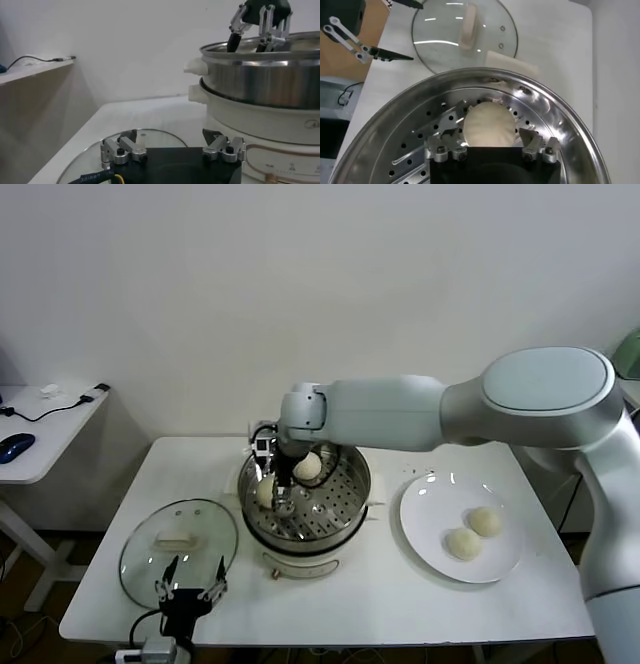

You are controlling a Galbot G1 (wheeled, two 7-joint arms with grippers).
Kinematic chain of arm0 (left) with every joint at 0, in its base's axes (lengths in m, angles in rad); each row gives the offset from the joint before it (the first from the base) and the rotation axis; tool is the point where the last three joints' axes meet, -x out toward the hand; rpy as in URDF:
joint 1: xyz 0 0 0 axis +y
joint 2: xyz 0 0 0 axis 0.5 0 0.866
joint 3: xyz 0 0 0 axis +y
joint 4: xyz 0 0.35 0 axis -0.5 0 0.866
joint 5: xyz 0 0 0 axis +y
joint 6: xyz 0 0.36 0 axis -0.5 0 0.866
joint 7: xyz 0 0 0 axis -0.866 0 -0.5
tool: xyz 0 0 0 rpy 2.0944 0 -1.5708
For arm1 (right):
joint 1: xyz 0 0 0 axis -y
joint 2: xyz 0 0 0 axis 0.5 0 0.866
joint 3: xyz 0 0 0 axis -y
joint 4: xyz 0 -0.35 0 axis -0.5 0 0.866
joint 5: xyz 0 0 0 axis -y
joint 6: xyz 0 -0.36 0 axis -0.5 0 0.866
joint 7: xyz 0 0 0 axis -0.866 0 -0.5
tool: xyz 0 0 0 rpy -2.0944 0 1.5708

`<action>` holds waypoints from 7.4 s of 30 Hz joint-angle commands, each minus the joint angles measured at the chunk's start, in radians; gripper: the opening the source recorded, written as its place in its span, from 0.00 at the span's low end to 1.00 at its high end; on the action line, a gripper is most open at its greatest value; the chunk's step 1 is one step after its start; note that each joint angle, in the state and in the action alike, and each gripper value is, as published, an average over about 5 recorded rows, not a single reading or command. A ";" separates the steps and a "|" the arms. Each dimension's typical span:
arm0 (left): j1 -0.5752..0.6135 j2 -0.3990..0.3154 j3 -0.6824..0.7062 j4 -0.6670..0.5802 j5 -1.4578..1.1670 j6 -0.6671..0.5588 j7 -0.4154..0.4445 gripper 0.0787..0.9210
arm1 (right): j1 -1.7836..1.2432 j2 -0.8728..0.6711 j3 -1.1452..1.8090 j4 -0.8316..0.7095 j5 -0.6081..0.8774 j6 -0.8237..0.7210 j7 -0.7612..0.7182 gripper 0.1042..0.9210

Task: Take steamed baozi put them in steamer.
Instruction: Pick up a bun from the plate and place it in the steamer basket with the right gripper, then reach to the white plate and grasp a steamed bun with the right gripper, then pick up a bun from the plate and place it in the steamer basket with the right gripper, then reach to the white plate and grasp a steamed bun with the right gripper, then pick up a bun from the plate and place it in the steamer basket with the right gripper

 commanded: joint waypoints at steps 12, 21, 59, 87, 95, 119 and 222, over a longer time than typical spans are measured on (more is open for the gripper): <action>-0.004 0.001 0.006 0.004 -0.001 0.000 0.000 0.88 | 0.452 -0.716 -0.324 0.331 -0.269 0.189 -0.288 0.88; -0.001 -0.003 0.003 0.006 0.001 0.003 0.000 0.88 | 0.210 -0.907 -0.334 0.397 -0.478 0.146 -0.203 0.88; 0.018 -0.016 -0.017 0.022 0.004 0.003 -0.003 0.88 | -0.330 -0.783 0.097 0.129 -0.599 0.079 -0.109 0.74; 0.032 -0.011 0.004 -0.004 0.016 -0.002 -0.009 0.88 | 0.360 -0.171 0.045 0.312 -0.526 0.586 -0.339 0.60; 0.035 -0.012 -0.002 -0.003 0.015 -0.004 -0.009 0.88 | 0.182 -0.059 0.032 0.274 -0.730 0.778 -0.378 0.60; 0.033 -0.017 -0.016 0.002 0.014 -0.010 -0.011 0.88 | -0.038 0.012 0.054 0.098 -0.853 0.861 -0.337 0.66; 0.060 -0.015 0.002 -0.053 0.030 -0.015 -0.007 0.88 | 0.394 -0.237 -0.186 0.373 0.119 0.004 -0.085 0.68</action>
